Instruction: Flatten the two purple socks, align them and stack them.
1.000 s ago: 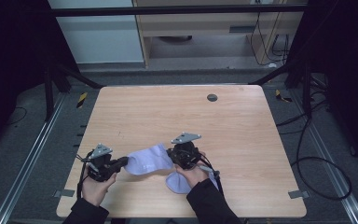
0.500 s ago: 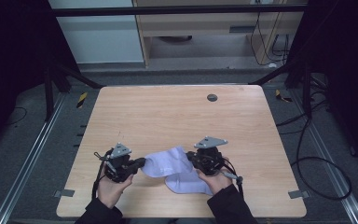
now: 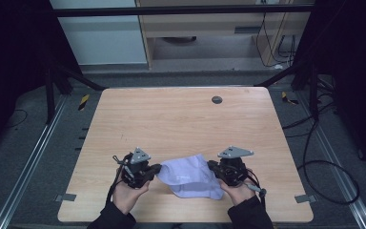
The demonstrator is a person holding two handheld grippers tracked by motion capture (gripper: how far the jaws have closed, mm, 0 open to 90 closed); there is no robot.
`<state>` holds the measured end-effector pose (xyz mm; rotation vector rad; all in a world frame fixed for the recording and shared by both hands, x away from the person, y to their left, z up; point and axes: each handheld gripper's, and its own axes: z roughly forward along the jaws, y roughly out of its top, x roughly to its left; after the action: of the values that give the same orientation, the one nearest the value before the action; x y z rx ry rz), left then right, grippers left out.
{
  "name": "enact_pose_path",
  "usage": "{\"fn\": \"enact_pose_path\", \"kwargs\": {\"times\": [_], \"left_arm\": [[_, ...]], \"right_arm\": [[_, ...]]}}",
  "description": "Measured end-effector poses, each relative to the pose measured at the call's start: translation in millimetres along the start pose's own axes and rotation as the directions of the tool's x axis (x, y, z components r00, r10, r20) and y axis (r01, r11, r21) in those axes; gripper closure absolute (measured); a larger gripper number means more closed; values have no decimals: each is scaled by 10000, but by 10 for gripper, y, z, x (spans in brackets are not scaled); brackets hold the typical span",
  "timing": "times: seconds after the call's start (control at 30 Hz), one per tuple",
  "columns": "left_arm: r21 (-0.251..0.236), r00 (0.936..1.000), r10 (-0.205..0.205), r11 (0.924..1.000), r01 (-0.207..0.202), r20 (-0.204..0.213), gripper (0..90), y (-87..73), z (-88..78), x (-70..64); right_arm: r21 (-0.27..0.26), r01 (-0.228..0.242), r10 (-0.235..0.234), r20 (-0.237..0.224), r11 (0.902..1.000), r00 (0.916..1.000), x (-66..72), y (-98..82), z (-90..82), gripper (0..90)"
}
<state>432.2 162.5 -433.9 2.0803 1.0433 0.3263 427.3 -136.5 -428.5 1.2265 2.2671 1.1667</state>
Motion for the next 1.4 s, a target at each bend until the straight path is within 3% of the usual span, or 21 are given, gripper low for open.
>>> {"fn": "enact_pose_path", "kwargs": {"times": [0.53,1.4], "left_arm": [[600,9973,443,9971,-478,585,876,-39,220,-207],[1241,9971,489,9907,-558,577,874,-146,466,-172]], "right_arm": [[457,-161,153,196,9988,9997,-56,-296,-192,868],[1252,-450,432,173,9911,9989,-129,-455,-55,866]]}}
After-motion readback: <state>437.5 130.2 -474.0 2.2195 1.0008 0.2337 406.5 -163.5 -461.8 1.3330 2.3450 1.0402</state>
